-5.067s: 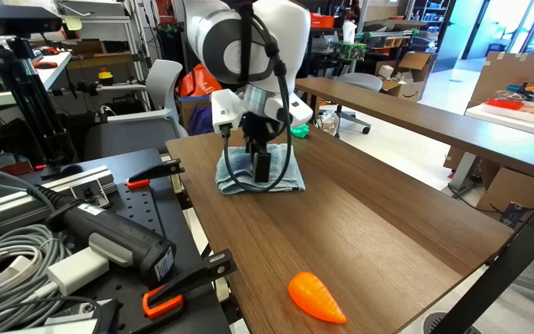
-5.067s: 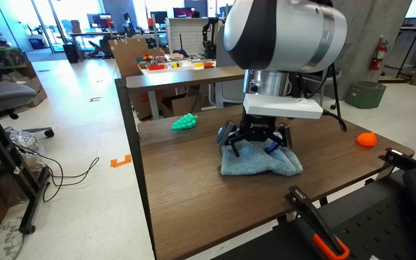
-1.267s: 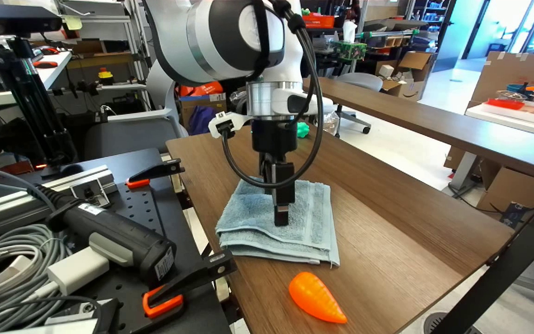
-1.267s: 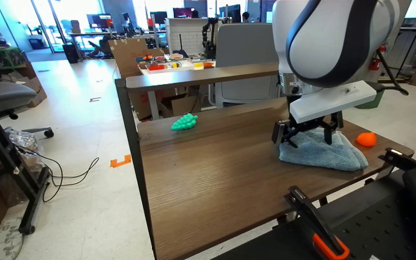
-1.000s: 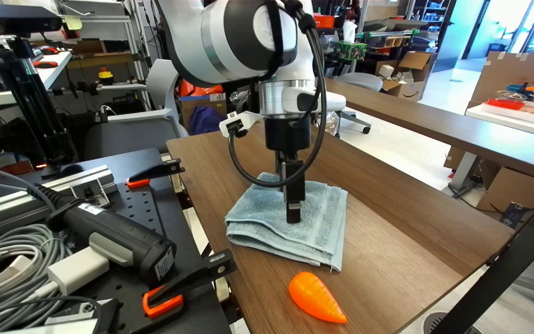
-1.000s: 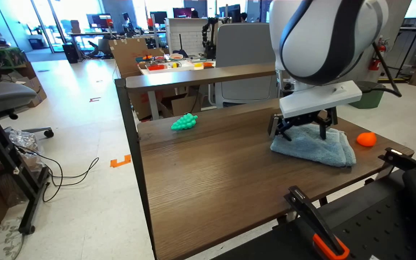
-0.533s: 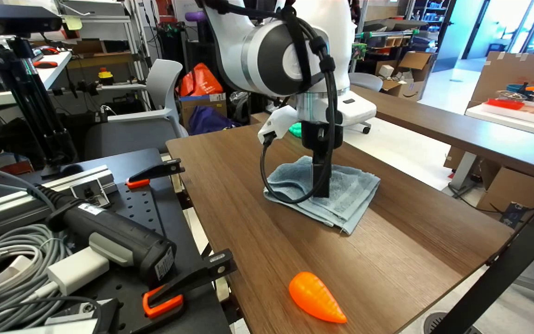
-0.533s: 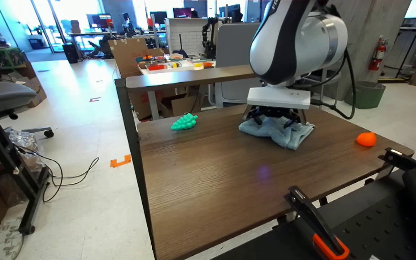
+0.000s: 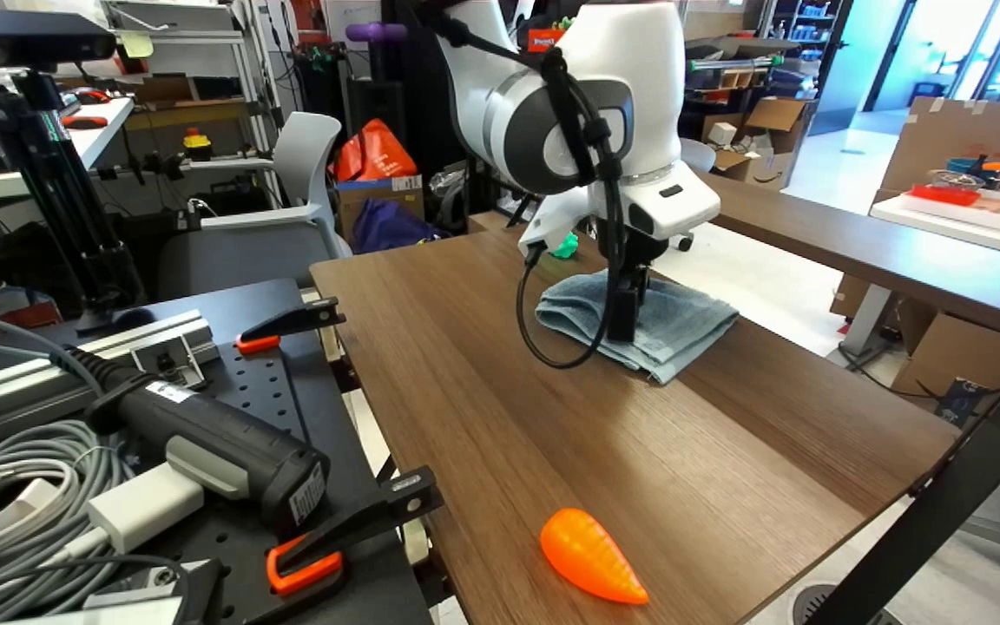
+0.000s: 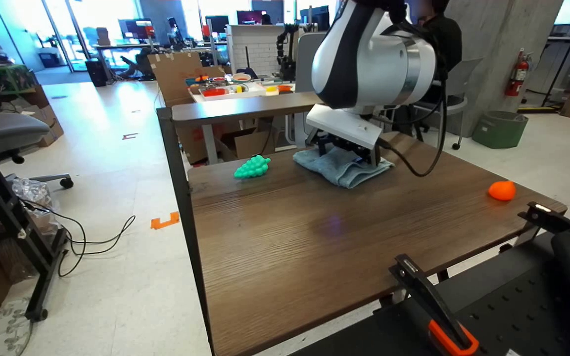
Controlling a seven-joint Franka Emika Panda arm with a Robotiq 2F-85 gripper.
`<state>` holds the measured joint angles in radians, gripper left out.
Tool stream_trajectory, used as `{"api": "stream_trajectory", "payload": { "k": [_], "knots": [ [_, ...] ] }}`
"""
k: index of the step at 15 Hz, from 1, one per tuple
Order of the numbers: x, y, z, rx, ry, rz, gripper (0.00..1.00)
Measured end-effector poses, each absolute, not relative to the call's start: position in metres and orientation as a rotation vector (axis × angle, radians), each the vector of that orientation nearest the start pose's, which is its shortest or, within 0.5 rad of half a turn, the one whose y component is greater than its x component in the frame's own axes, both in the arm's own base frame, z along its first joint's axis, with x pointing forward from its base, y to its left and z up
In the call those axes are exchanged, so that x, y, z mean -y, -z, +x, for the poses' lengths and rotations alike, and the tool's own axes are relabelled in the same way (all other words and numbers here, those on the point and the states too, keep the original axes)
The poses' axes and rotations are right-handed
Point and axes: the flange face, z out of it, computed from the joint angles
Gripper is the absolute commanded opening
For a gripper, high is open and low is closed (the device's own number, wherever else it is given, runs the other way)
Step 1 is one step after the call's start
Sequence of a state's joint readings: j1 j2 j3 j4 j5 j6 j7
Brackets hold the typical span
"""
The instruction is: Use the towel to wipe the table
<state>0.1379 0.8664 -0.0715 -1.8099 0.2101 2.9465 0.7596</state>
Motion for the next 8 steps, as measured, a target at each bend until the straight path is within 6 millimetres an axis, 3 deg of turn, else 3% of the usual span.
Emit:
{"api": "stream_trajectory", "payload": {
  "k": [5,8],
  "knots": [
    [-0.119,-0.09,0.655,-1.206,0.399,-2.501,1.0],
    [-0.128,-0.091,0.659,-1.226,0.425,-2.435,1.0]
  ]
}}
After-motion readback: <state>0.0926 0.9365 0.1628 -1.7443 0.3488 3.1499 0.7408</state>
